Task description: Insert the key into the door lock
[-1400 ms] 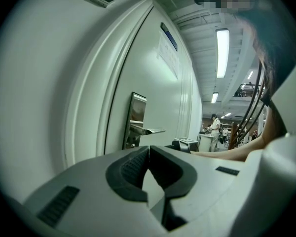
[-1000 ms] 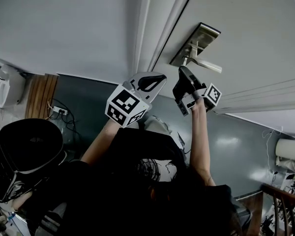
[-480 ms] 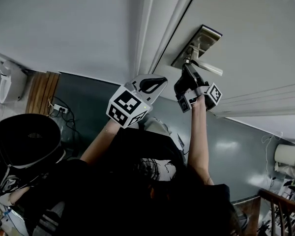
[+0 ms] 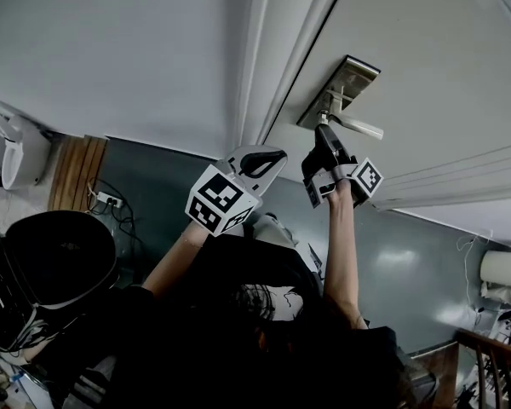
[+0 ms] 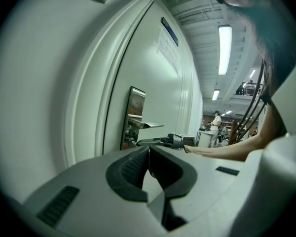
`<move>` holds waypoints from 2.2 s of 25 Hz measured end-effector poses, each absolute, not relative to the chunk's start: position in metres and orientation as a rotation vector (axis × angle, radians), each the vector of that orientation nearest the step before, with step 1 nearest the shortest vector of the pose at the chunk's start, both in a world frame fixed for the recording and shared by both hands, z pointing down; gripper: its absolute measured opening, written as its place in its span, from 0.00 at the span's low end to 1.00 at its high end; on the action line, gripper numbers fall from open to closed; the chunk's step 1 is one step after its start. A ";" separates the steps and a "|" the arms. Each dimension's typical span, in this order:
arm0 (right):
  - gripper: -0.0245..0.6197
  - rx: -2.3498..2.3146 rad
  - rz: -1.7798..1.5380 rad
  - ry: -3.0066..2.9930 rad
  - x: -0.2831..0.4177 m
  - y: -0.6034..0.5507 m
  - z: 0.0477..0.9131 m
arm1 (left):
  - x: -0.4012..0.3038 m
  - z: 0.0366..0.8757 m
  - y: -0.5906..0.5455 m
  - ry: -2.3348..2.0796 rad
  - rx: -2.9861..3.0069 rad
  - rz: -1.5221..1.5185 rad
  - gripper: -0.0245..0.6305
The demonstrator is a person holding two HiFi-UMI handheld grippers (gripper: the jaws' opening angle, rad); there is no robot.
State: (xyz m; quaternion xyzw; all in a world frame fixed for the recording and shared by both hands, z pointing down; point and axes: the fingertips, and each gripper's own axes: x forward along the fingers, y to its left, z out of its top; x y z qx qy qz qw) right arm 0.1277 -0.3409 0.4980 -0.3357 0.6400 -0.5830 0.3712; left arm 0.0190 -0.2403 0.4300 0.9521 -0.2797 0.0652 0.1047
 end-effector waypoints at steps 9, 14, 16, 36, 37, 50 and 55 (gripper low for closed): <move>0.12 -1.086 -1.413 1.790 0.128 -0.289 0.496 | 0.013 0.450 -0.228 -0.739 2.758 0.218 0.06; 0.11 -1.173 -1.366 1.886 0.118 -0.252 0.483 | 0.011 0.458 -0.217 -0.699 2.735 0.214 0.06; 0.12 -1.196 -1.357 1.914 0.115 -0.238 0.480 | 0.014 0.461 -0.213 -0.686 2.727 0.214 0.06; 0.11 -1.183 -1.278 2.218 0.124 -0.111 0.459 | 0.050 0.441 -0.139 -0.819 2.700 0.191 0.06; 0.11 -1.175 -1.270 2.229 0.126 -0.104 0.456 | 0.050 0.440 -0.132 -0.833 2.700 0.194 0.06; 0.09 -1.068 -1.232 2.453 0.122 -0.040 0.459 | 0.041 0.437 -0.051 -1.051 2.632 0.209 0.06; 0.08 -1.017 -1.196 2.524 0.111 -0.018 0.454 | 0.037 0.440 -0.023 -1.092 2.616 0.215 0.06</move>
